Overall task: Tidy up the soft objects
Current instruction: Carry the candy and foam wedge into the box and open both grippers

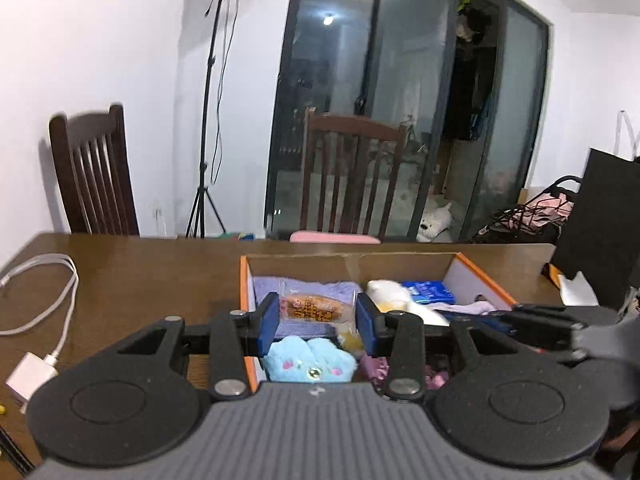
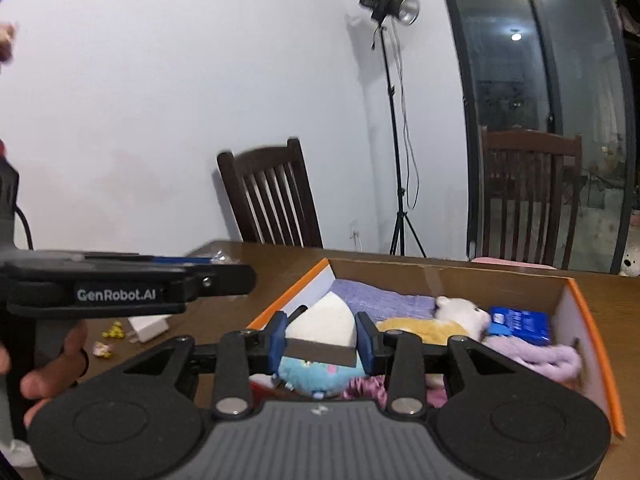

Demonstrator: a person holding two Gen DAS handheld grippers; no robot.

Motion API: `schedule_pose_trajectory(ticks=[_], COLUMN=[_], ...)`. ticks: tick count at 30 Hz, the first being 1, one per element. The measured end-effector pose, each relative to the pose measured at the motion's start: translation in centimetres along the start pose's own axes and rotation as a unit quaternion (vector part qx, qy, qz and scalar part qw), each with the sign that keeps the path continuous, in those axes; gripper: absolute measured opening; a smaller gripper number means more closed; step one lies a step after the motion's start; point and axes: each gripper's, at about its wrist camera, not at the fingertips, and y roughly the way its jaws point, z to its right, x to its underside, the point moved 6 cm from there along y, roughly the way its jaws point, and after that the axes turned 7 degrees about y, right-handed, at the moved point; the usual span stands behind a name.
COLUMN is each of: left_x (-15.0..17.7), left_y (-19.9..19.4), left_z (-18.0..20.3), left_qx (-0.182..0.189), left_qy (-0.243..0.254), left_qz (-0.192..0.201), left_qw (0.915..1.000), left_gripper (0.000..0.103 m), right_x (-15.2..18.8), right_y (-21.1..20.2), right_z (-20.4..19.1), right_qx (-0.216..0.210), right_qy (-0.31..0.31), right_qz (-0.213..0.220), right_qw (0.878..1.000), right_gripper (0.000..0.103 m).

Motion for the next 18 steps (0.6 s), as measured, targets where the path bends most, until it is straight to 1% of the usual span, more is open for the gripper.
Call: schedule_pose_trajectory(ticks=[3, 5, 7, 8, 9, 11, 12, 15, 18], left_x=[1.2, 2.1, 3.0, 3.4, 3.7, 3.7, 3.6, 3.0, 2.2], left_y=[1.8, 2.6, 2.9, 3.1, 3.0, 2.7, 2.4, 1.6, 0.3], left_z=[-0.5, -0.5, -0.4, -0.4, -0.4, -0.5, -0.5, -1.1, -1.4], left_qx=[0.005, 0.014, 0.017, 0.017, 0.018, 0.022, 0.022, 0.018, 0.009], left_qy=[-0.011, -0.003, 0.008, 0.011, 0.01, 0.004, 0.001, -0.013, -0.02], left_qz=[-0.022, -0.037, -0.044, -0.049, -0.051, -0.047, -0.043, -0.036, -0.028], left_qw=[0.9997, 0.9992, 0.9988, 0.9986, 0.9985, 0.9986, 0.9988, 0.9991, 0.9994], left_gripper=[0.042, 0.043, 0.05, 0.057, 0.063, 0.068, 0.068, 0.069, 0.071], right_x=[1.0, 2.3, 3.4, 3.8, 4.2, 4.2, 4.1, 3.5, 2.5], right_y=[3.5, 4.6, 5.1, 5.3, 5.2, 4.7, 4.4, 3.3, 1.4], right_z=[0.0, -0.1, -0.2, -0.2, -0.1, 0.0, 0.0, 0.0, 0.0], right_qx=[0.019, 0.017, 0.01, 0.007, 0.008, 0.013, 0.013, 0.009, 0.015], right_qy=[-0.01, -0.015, -0.018, -0.021, -0.023, -0.028, -0.031, -0.041, -0.057], right_qz=[-0.016, -0.032, -0.043, -0.05, -0.051, -0.044, -0.044, -0.039, -0.031], right_qw=[1.0, 0.999, 0.999, 0.998, 0.998, 0.999, 0.998, 0.998, 0.998], right_gripper=[0.039, 0.041, 0.044, 0.048, 0.055, 0.067, 0.071, 0.073, 0.073])
